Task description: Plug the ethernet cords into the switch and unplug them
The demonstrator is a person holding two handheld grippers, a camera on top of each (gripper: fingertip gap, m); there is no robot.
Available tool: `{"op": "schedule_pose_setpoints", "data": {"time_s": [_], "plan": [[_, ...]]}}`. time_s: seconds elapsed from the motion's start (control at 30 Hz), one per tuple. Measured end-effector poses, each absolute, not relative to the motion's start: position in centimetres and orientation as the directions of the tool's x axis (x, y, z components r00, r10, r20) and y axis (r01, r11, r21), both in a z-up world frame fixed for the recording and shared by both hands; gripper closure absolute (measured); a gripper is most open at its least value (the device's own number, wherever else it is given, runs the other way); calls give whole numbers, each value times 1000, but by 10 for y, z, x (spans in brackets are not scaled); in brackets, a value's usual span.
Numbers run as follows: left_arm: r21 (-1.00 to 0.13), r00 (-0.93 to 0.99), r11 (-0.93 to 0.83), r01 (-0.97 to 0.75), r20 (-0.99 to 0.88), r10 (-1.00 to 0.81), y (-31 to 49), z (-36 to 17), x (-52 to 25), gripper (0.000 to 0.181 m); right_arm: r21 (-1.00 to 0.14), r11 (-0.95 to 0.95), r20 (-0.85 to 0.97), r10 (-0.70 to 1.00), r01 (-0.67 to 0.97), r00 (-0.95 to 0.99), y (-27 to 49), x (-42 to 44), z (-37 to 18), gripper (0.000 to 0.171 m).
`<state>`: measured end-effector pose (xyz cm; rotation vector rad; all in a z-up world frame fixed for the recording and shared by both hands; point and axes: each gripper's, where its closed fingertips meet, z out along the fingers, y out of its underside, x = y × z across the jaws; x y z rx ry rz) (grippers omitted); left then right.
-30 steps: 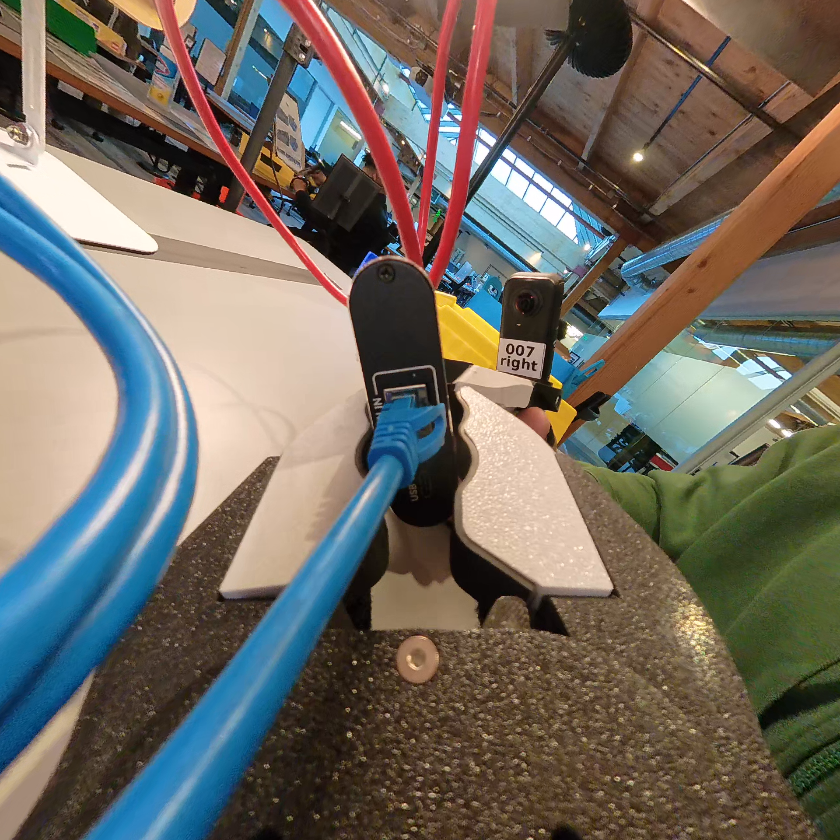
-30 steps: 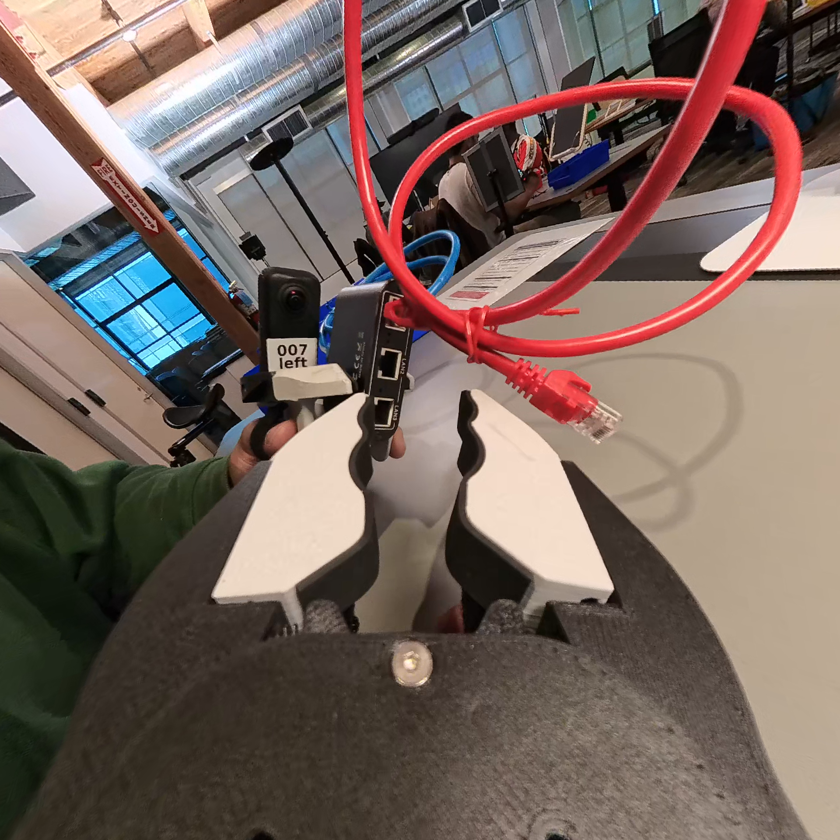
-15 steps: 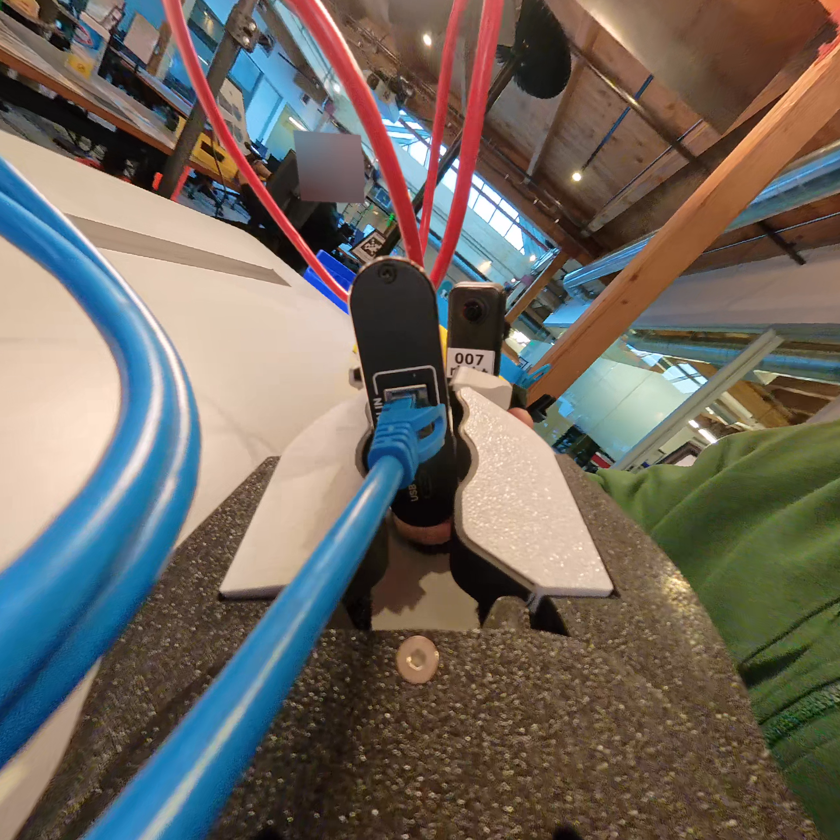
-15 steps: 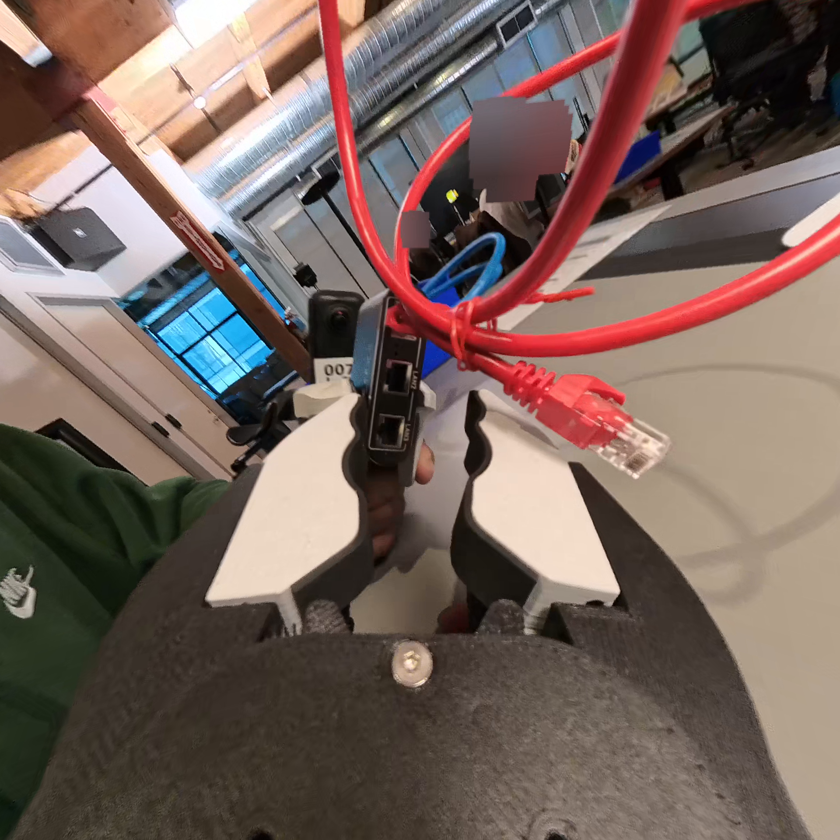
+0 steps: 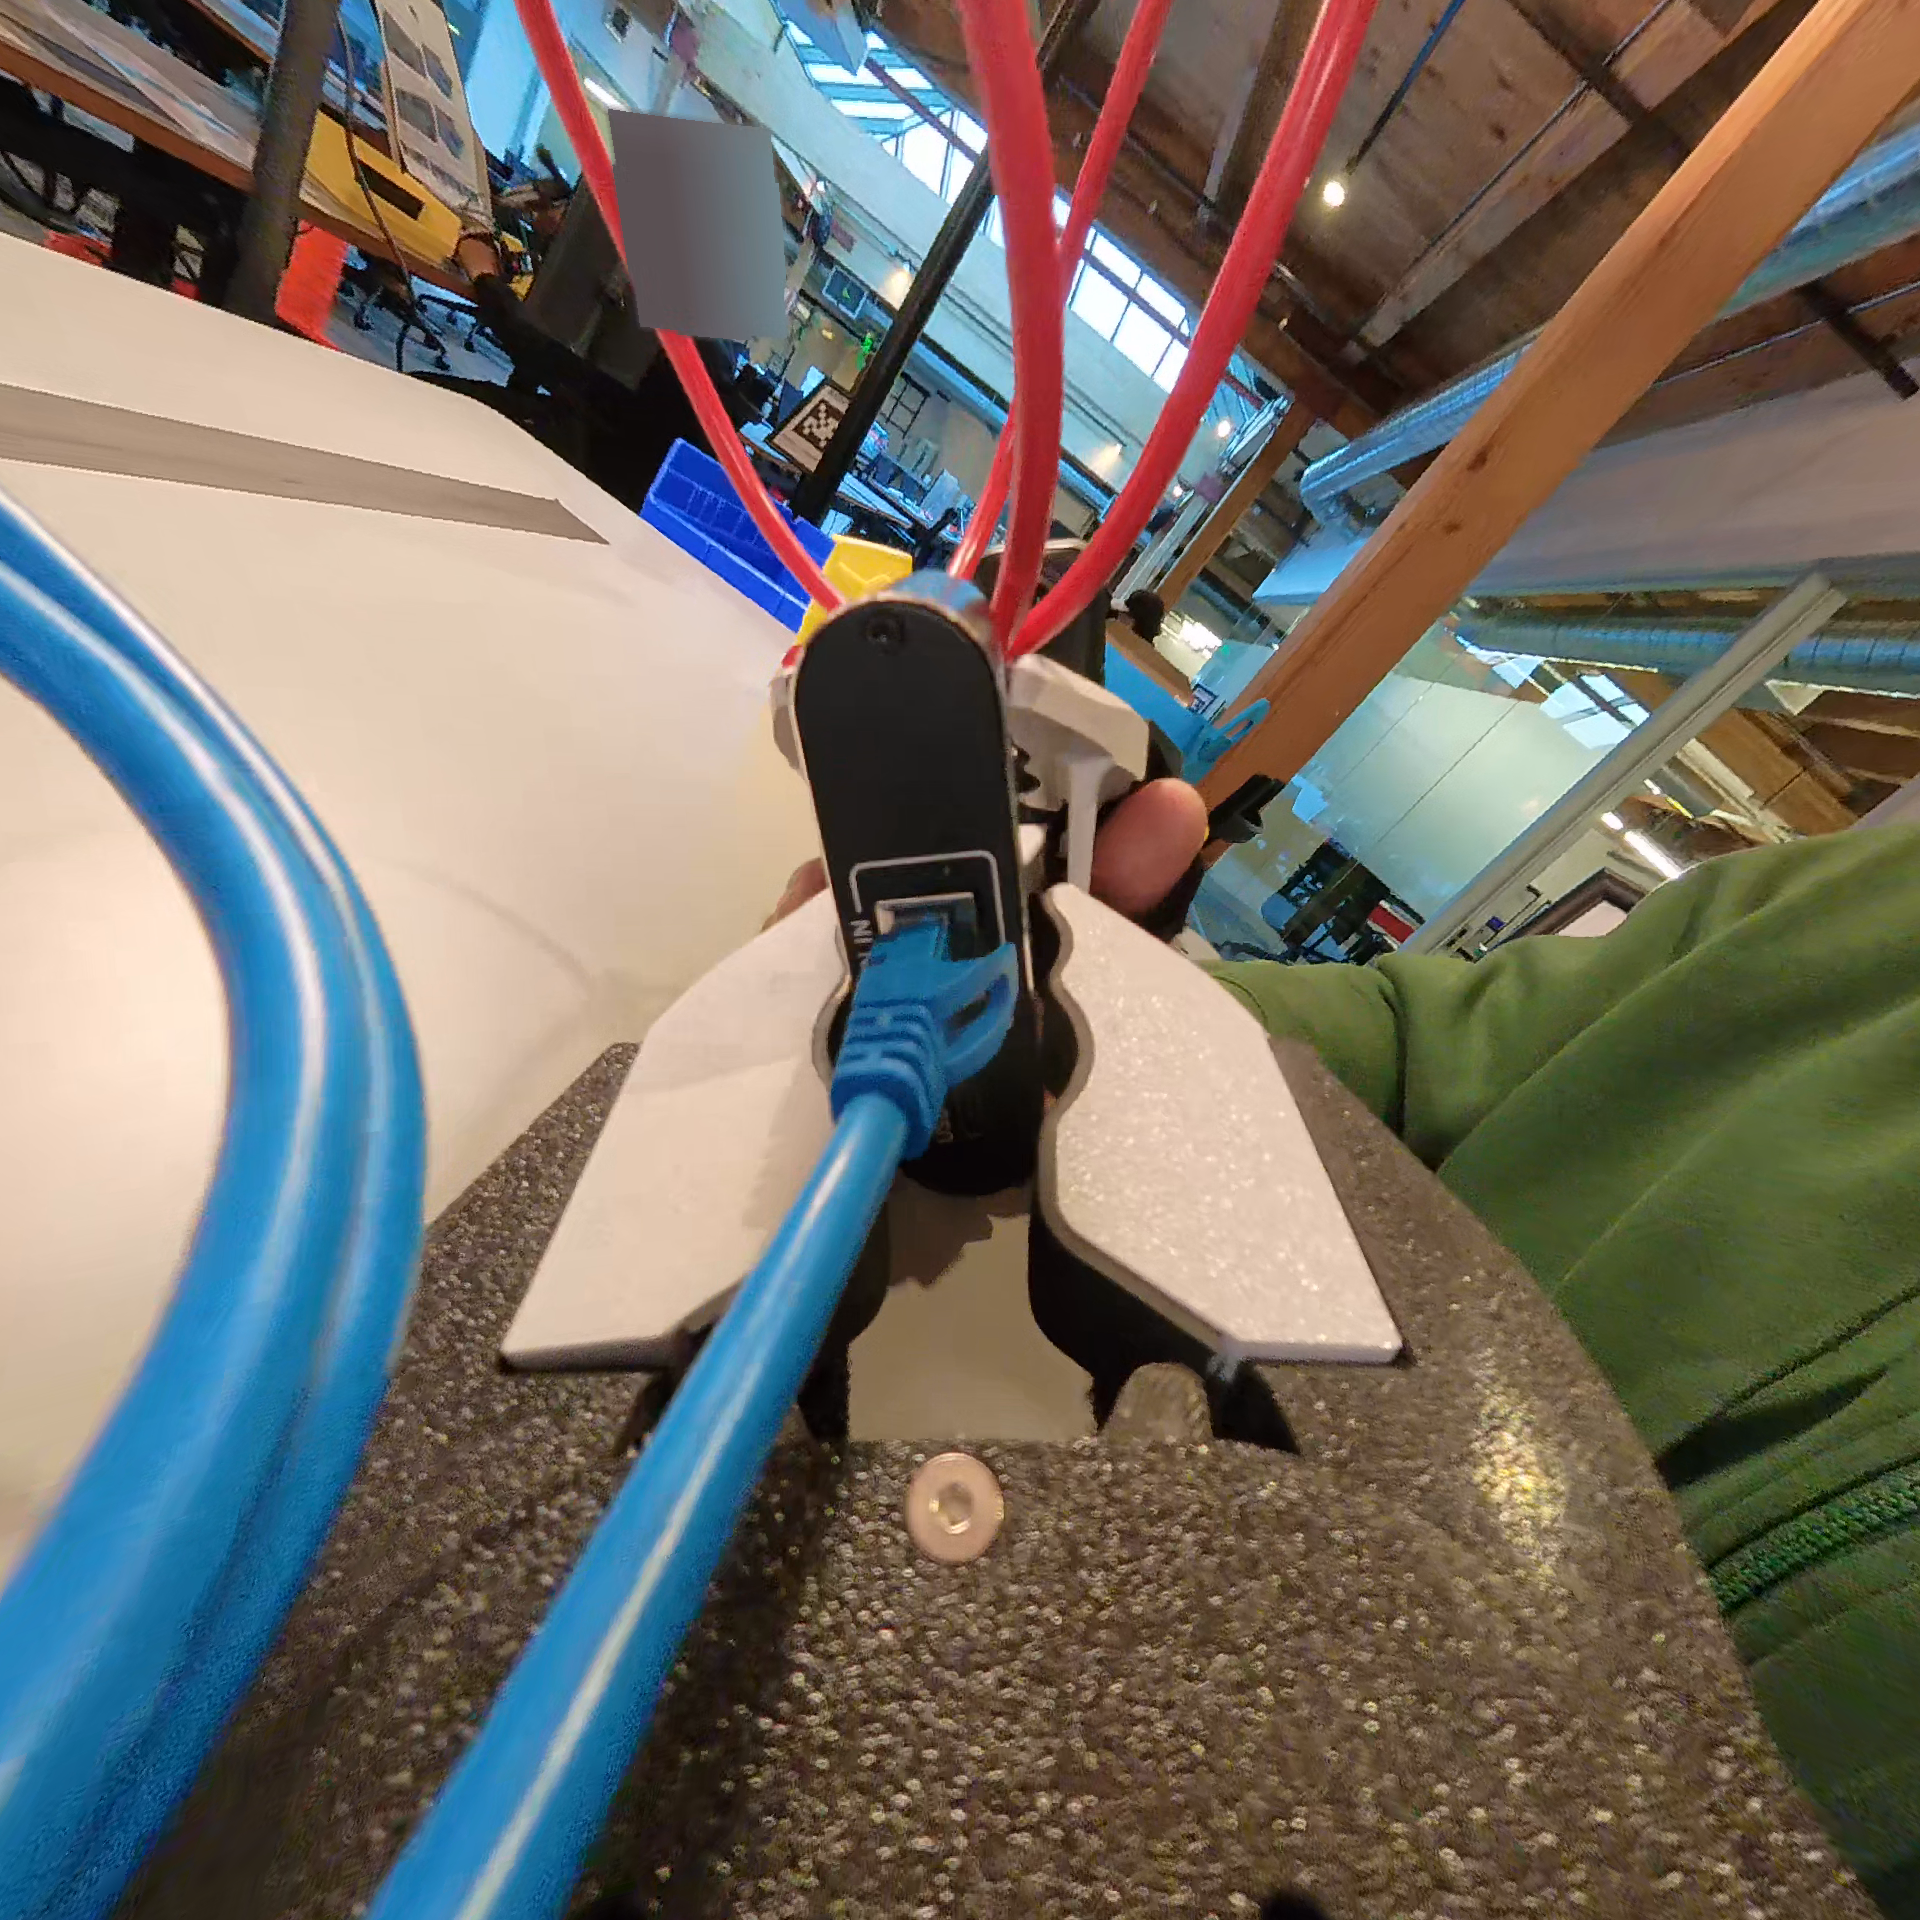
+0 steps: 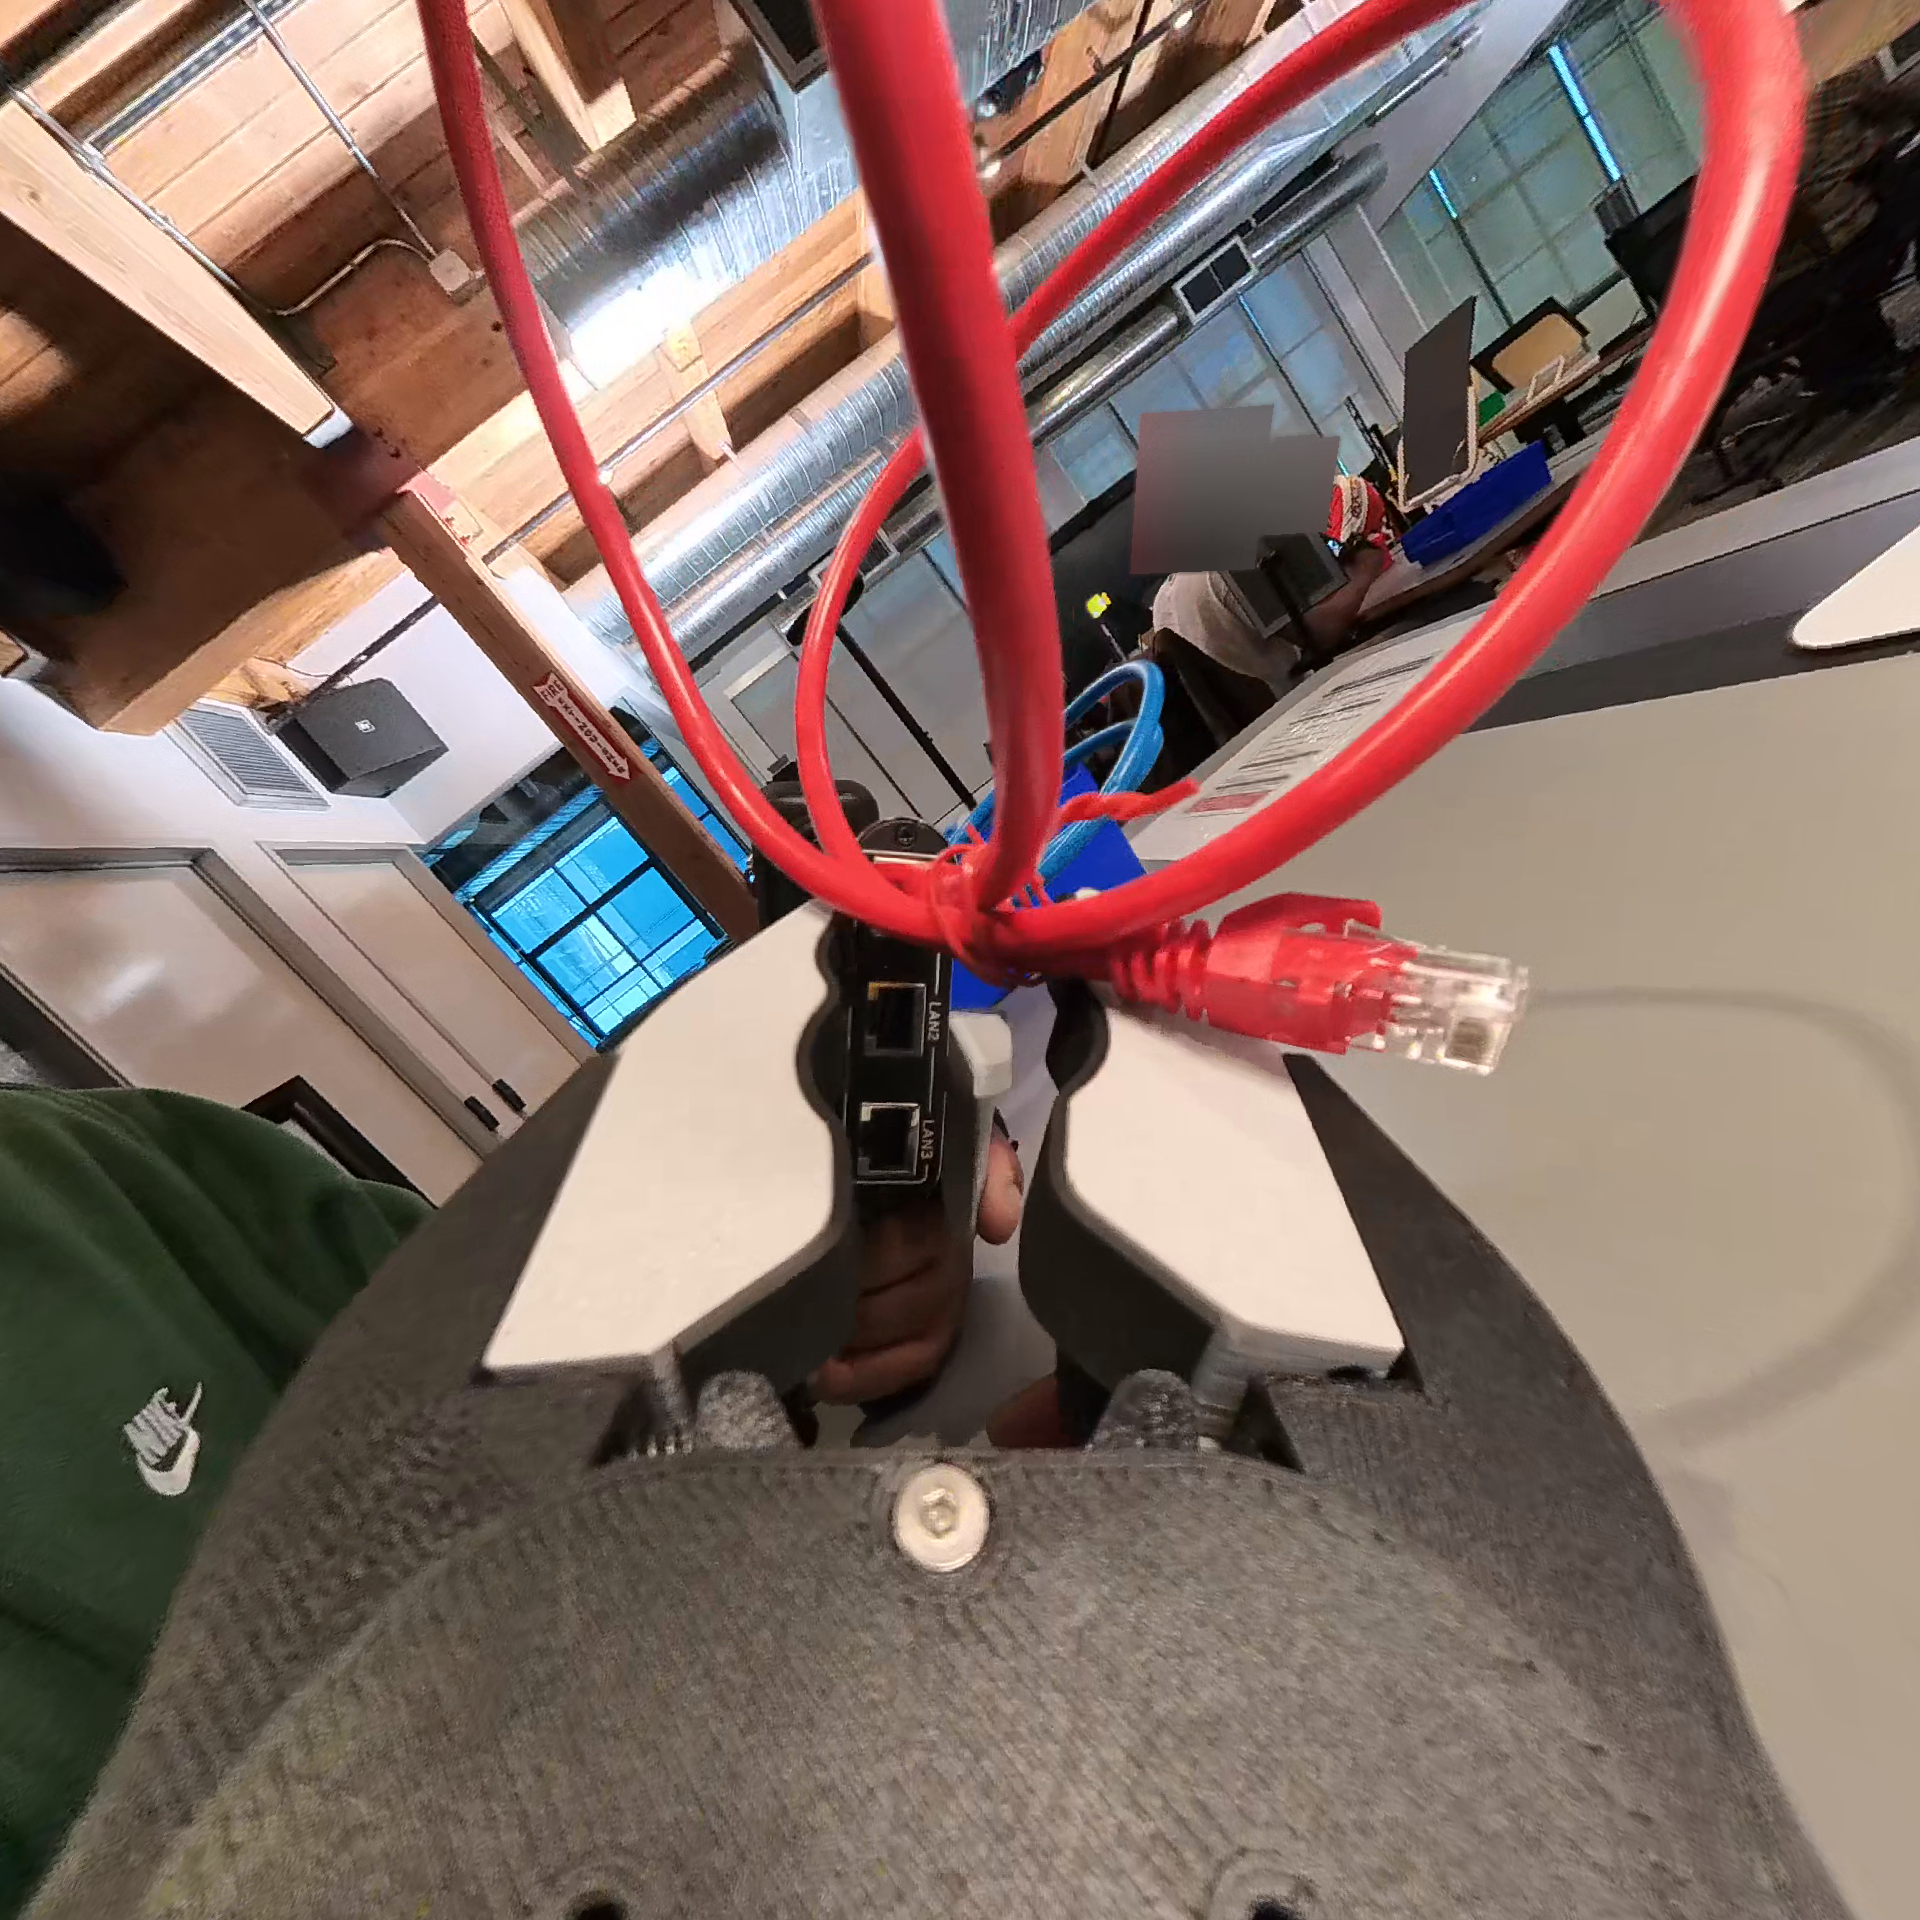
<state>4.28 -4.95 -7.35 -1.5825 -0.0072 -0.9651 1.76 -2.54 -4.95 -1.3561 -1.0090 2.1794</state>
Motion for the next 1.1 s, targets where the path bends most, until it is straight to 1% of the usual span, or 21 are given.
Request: {"op": "schedule_pose_setpoints", "data": {"time_s": [0.2,0.33,0.57,0.63,0.77,0.83,0.9,0.97,1.07,1.1], "plan": [[-816,662,-284,504,576,-480,-48,-75,42,152,-728,-685,-622,641,30,-450,-20,19,-49,140],[-824,682,-284,490,565,-464,-48,-77,42,152,-708,-704,-647,616,54,-450,-22,18,-51,139],[-822,684,-299,484,569,-456,-46,-80,43,152,-708,-703,-652,614,69,-445,-24,17,-52,140],[-820,679,-308,483,572,-459,-47,-80,44,152,-706,-705,-652,610,67,-450,-24,18,-52,142],[-815,661,-329,477,580,-477,-47,-81,48,152,-709,-703,-635,601,58,-485,-27,22,-48,153],[-811,646,-339,478,585,-490,-48,-81,49,149,-709,-703,-636,605,54,-479,-27,23,-48,154],[-815,646,-329,477,579,-497,-49,-79,50,145,-707,-705,-633,596,55,-493,-28,24,-47,155],[-820,655,-318,476,572,-494,-48,-79,49,136,-708,-704,-627,589,56,-510,-30,26,-45,157],[-828,668,-290,480,559,-491,-47,-76,46,112,-715,-696,-618,589,62,-521,-32,27,-45,157],[-827,673,-277,489,560,-483,-46,-75,44,104,-720,-691,-615,590,66,-523,-32,27,-45,159]]}}
